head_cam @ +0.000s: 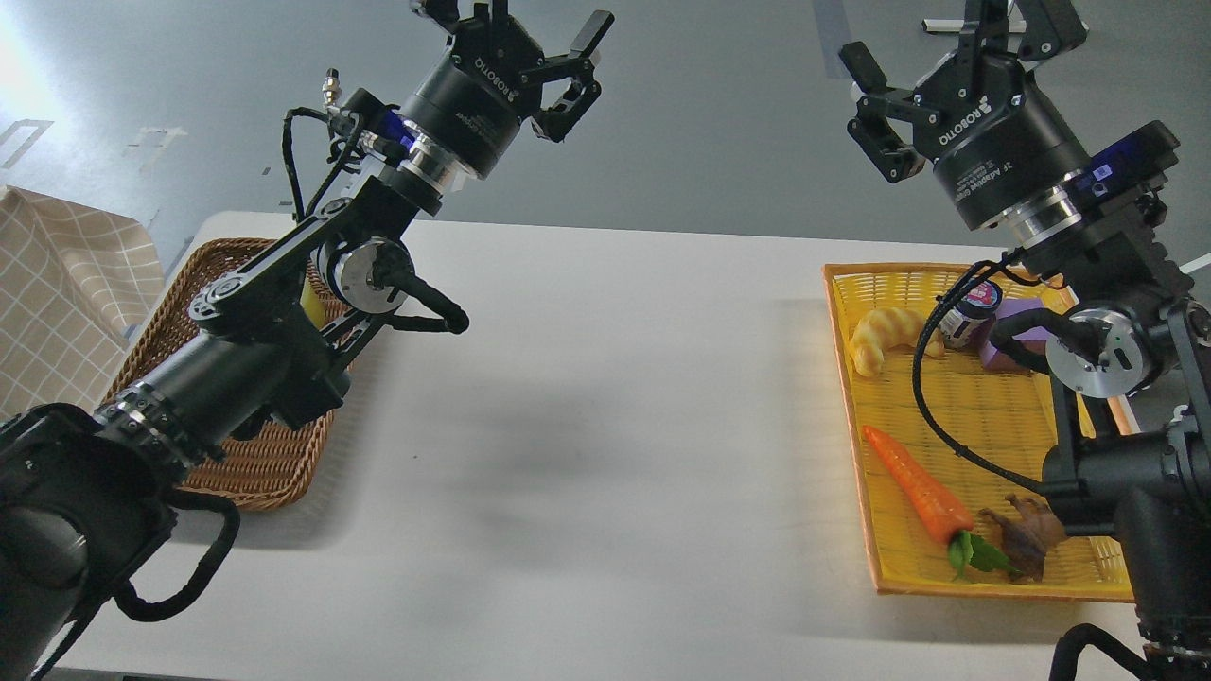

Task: Place and transfer tape with both arms

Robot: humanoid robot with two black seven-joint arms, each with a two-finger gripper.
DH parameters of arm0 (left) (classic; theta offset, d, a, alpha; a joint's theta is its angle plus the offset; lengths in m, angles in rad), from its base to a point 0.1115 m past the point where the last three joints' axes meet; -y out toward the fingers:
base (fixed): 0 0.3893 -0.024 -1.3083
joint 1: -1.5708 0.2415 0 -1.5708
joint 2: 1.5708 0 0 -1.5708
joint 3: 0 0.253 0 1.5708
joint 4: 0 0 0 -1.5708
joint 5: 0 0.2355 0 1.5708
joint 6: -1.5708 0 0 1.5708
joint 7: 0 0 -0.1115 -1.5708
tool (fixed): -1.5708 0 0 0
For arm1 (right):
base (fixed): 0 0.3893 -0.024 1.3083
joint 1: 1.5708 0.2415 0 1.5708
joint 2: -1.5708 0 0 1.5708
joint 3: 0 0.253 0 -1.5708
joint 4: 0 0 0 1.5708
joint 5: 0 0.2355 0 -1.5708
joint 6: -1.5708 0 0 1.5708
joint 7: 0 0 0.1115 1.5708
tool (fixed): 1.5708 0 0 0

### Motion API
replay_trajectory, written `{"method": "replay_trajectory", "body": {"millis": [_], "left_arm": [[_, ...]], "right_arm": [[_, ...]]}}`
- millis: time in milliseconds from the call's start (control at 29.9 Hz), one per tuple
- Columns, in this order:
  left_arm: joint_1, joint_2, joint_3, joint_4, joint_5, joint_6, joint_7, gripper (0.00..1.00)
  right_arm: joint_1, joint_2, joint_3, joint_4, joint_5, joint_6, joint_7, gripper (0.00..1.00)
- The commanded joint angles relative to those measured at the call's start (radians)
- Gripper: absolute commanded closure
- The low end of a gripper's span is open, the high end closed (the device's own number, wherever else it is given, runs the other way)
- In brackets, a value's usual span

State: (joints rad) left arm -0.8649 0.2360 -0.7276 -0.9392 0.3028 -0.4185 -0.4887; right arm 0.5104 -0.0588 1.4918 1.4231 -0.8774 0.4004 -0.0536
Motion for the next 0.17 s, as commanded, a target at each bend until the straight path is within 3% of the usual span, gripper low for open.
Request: {"method": "replay_trajectory", "body": {"millis": [0, 134], "left_arm": [[0.024, -0.003, 0.001, -0.003, -0.001, 0.001, 0.0, 0.02], [0.05, -0.003, 0.001, -0.004, -0.001, 0.0, 0.0, 0.02]], "right_arm": [[0.002, 0.017, -0.005, -0.006, 0.0, 0.0, 0.0, 0.0], [0.02, 0.034, -0.005, -0.016, 0.0, 0.0, 0.0, 0.0]]}}
